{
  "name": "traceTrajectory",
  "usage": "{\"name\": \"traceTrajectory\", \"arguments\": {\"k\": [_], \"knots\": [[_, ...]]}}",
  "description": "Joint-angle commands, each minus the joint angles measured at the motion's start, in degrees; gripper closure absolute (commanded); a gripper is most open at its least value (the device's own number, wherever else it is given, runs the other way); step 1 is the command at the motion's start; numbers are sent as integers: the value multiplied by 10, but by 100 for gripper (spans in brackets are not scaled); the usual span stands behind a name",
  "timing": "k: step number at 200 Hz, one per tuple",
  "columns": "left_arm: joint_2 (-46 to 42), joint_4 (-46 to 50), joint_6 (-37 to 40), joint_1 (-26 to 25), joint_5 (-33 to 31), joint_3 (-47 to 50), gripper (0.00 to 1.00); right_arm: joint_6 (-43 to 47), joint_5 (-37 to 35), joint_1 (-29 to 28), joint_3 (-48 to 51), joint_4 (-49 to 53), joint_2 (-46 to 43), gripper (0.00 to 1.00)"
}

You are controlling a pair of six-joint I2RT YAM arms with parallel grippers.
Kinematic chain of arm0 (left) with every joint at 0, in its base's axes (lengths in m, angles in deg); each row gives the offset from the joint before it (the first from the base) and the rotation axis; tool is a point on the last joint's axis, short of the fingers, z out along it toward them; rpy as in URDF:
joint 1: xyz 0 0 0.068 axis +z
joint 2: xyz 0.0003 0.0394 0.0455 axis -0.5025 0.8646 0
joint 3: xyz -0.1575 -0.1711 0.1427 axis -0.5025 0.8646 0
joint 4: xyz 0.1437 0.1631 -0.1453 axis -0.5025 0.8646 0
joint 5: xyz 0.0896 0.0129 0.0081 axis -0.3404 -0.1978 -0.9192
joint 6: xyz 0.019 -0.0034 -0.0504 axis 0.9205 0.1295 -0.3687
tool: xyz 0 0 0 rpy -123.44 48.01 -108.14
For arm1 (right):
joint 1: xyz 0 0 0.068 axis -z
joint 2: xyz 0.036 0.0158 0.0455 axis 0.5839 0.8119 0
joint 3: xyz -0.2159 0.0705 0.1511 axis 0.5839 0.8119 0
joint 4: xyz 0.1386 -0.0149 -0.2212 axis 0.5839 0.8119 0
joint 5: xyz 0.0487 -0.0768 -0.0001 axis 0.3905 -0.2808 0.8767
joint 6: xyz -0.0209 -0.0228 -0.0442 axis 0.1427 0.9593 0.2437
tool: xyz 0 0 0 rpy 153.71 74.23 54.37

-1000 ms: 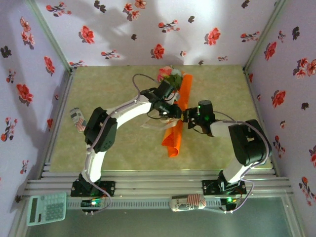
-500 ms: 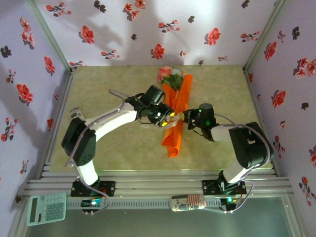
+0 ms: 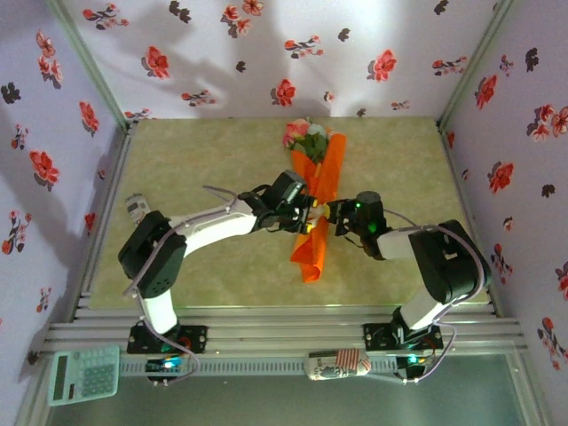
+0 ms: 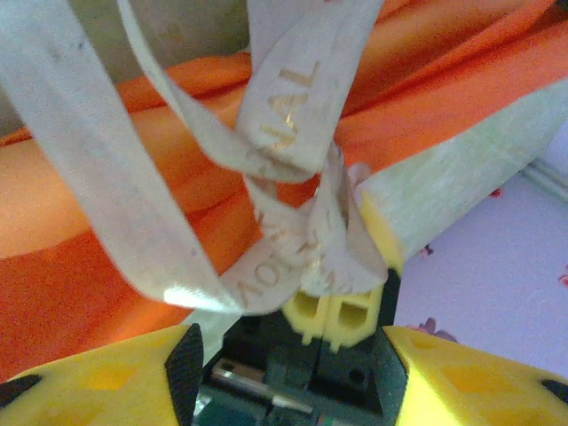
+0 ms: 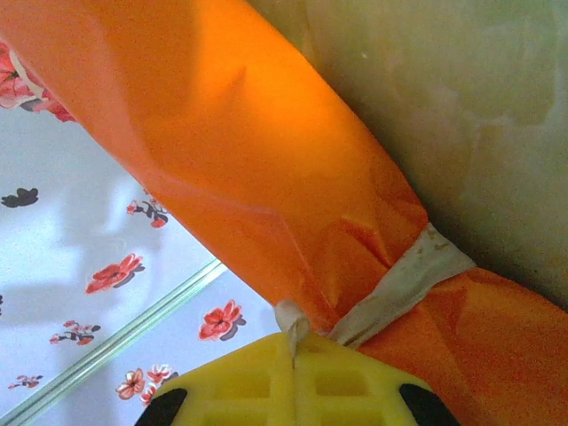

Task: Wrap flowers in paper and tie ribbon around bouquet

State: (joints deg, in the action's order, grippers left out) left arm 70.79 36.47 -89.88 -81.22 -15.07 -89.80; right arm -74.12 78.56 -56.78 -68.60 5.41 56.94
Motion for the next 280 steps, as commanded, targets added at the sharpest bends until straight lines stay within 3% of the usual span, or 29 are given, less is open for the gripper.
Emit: {"name": "traceTrajectory", "arguments": {"k": [1, 105, 191, 262, 280], "knots": [[15, -16, -239, -5, -30, -25, 43, -10, -18, -6, 11, -21, -4, 100], [63, -48, -254, -6, -15, -29, 45, -28, -38, -17, 40, -60, -19, 100], [74, -85, -243, 11, -31, -8, 79, -36, -43, -29, 65, -70, -30, 100], [66, -101, -222, 11, -15, 8, 95, -42, -42, -31, 57, -86, -20, 100], [65, -102, -216, 11, -8, 10, 96, -51, -44, -31, 54, -108, -12, 77]]}}
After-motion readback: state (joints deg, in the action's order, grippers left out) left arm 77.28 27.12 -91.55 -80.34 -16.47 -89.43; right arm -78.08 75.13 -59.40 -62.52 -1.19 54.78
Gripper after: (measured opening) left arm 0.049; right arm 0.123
